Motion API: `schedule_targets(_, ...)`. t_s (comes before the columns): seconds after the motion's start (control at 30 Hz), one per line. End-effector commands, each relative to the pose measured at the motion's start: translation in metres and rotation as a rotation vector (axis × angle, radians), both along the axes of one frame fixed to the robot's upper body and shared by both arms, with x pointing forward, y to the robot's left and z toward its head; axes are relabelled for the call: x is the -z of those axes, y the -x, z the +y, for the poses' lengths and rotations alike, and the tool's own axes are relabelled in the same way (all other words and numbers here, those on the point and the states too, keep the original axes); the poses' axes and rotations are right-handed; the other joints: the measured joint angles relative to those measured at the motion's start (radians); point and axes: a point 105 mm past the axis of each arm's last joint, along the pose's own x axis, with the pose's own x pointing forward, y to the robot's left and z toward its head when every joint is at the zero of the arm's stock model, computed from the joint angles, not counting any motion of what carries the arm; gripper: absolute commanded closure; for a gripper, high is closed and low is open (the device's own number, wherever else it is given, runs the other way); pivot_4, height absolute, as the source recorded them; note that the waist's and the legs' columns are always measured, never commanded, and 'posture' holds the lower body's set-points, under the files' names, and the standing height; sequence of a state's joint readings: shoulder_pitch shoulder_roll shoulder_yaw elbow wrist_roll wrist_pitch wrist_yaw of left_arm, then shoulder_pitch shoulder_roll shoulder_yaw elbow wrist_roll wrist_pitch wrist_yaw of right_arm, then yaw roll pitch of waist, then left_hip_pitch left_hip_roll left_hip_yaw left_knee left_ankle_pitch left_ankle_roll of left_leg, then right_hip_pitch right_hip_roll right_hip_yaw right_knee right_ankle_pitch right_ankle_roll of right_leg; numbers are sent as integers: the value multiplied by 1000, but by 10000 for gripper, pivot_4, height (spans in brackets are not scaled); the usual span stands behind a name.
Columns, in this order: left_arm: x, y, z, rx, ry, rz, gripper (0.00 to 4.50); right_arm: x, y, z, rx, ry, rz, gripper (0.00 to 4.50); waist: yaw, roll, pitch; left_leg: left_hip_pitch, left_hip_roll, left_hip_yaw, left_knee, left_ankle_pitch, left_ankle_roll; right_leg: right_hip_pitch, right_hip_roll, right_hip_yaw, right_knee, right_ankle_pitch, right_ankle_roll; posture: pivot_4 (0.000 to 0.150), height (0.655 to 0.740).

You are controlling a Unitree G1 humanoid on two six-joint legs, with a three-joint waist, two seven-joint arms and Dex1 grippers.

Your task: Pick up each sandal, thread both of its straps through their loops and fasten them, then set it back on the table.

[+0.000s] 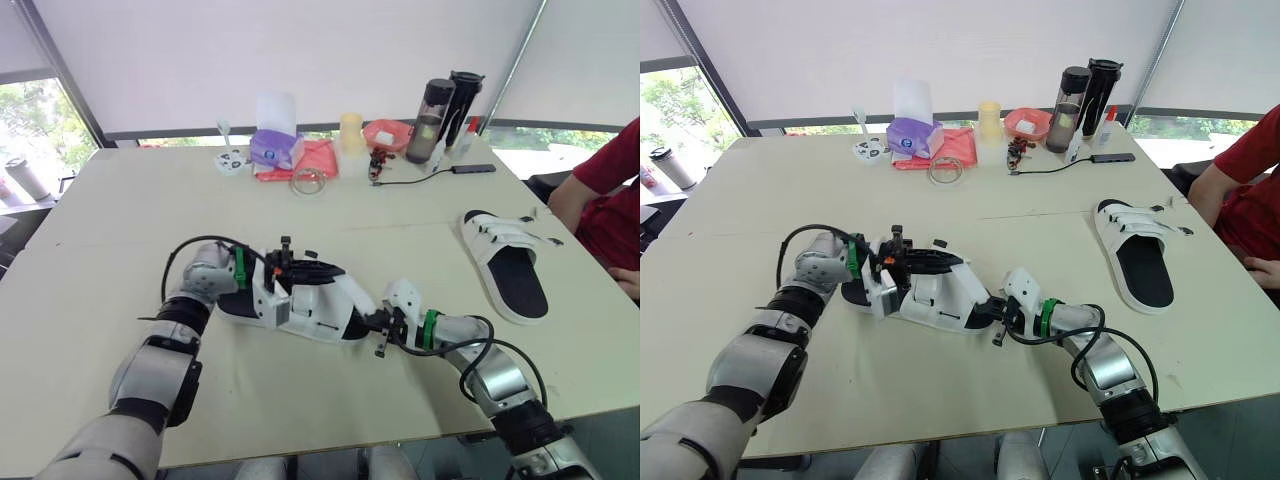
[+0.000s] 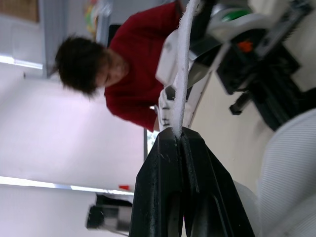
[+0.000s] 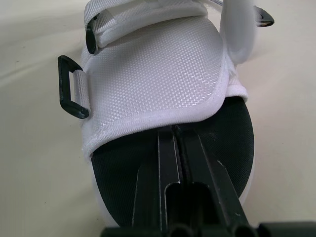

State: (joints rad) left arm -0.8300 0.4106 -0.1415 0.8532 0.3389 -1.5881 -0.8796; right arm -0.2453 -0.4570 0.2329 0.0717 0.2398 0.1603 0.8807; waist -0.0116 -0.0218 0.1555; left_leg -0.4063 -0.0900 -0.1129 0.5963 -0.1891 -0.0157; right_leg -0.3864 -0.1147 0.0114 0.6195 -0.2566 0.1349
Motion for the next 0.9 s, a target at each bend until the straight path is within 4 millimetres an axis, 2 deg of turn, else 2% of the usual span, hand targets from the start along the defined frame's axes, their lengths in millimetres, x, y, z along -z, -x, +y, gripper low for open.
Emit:
schedule_targets(0.03, 2, 11, 0, 53, -97, -145, 44643, 48, 7, -22, 69, 138, 157, 45000, 1, 0, 0, 0, 0, 0, 0, 0, 0, -1, 0, 0, 0, 0, 0, 1500, 7400)
schedule_targets(0.1, 9, 10, 4, 52, -148, -189, 44643, 48, 7, -22, 70, 140, 157, 45000, 2, 0, 0, 0, 0, 0, 0, 0, 0, -1, 0, 0, 1, 0, 0, 1500, 7400)
schedule_targets(0.2, 16, -2, 5, 5, -162, -269, 37063, 48, 6, -23, 72, 141, 156, 45000, 2, 0, 0, 1, 0, 0, 0, 0, -1, 0, 0, 0, 1, 0, 1, 1500, 7400)
schedule_targets(0.3, 22, -15, 10, -1, -118, -423, 22582, 47, 5, -24, 73, 142, 156, 45000, 4, -1, -1, 1, -1, 0, 0, 0, -1, 2, 0, 0, 7, -2, 8, 1500, 7400)
schedule_targets(0.4, 24, -23, 25, -14, -62, -485, 8930, 48, 5, -24, 74, 144, 158, 45000, 4, 0, -1, 4, -1, 0, 0, -1, -2, 4, -1, 0, 11, -5, 12, 1500, 7400)
schedule_targets(0.5, 21, -25, 41, -55, 0, -442, 8930, 49, 5, -25, 74, 146, 159, 45000, 2, 0, -1, 8, -1, -1, 0, -2, -3, 8, -1, -1, 11, -6, 13, 1500, 7400)
schedule_targets(0.57, 10, -18, 47, -76, 91, -360, 8930, 49, 5, -25, 75, 146, 161, 45000, 2, 0, -1, 9, -1, -1, -1, -2, -3, 8, -1, -1, 11, -6, 13, 1500, 7400)
schedule_targets(0.63, 6, -12, 52, -113, 156, -234, 8930, 50, 5, -25, 75, 147, 162, 45000, 2, 0, -1, 8, -1, -1, -1, -2, -3, 5, -1, -1, 10, -6, 13, 1500, 7400)
schedule_targets(0.7, 10, -10, 58, -177, 207, -48, 8930, 51, 4, -24, 73, 147, 163, 45000, 2, 0, -1, 9, -1, -1, -2, -2, -3, 4, -3, -1, 10, -6, 12, 1500, 7400)
schedule_targets(0.77, 24, -1, 64, -182, 192, 157, 8930, 51, 3, -23, 70, 146, 163, 45000, 2, 0, -1, 10, -1, 0, -1, -2, -3, 5, -3, -1, 10, -6, 12, 1500, 7400)
schedule_targets(0.83, 30, 6, 66, -214, 226, 260, 8930, 51, 2, -23, 64, 146, 163, 45000, 0, -1, -1, 10, -1, 0, -1, -2, -3, 5, -3, -2, 9, -8, 8, 1500, 7400)
schedule_targets(0.9, 24, -4, 62, -390, 322, 395, 8930, 52, 2, -22, 55, 149, 164, 45000, -7, 1, -1, 10, 0, 2, -1, -2, -3, 8, -5, -2, 10, -8, 6, 1500, 7400)
